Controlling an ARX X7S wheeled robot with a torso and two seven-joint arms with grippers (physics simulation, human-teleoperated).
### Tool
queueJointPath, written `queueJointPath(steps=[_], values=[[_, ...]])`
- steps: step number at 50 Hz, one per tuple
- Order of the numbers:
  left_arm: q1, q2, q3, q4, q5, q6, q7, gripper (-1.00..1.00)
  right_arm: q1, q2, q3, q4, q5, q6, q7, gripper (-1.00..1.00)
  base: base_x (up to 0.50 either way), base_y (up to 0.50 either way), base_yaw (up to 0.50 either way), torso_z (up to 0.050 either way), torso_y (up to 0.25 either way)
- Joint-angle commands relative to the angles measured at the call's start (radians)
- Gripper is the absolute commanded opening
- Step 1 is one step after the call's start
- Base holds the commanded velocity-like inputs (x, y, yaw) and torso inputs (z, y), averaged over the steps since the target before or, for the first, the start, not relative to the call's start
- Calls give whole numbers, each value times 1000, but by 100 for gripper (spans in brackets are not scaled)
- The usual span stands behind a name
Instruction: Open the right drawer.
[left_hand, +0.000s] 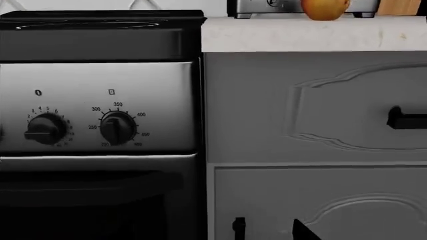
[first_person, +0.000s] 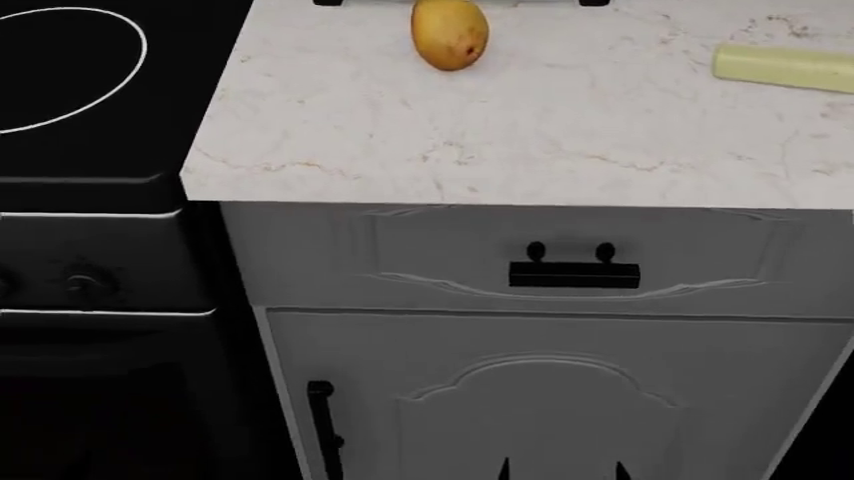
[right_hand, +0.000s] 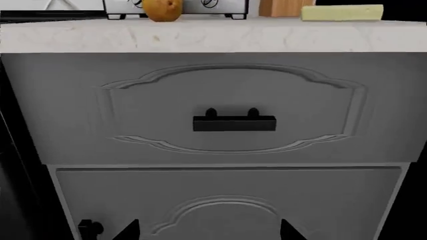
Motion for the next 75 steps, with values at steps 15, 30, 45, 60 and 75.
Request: queueJointPath(steps=[15, 30, 45, 60, 75], values=[[-4, -14, 18, -8, -8, 6, -14, 100, 2, 14, -17, -2, 10, -3, 17, 100, -1, 0, 0, 1, -250], [2, -17, 26, 17, -19, 33, -16, 100, 3, 21, -24, -5, 18, -1, 27, 100, -1, 0, 0, 1, -147], [6, -22, 32, 34, -46, 47, -10, 100, 3, 26, -29, -6, 32, -8, 33, 100, 0, 0, 0, 0, 0], [6, -33, 41, 32, -48, 62, -13, 100, -1, 36, -39, -11, 46, -34, 24, 100, 181, 0, 0, 0, 0], [5, -38, 48, 29, -51, 71, -20, 100, 0, 42, -47, -12, 49, -32, 33, 100, 315, 0, 0, 0, 0]])
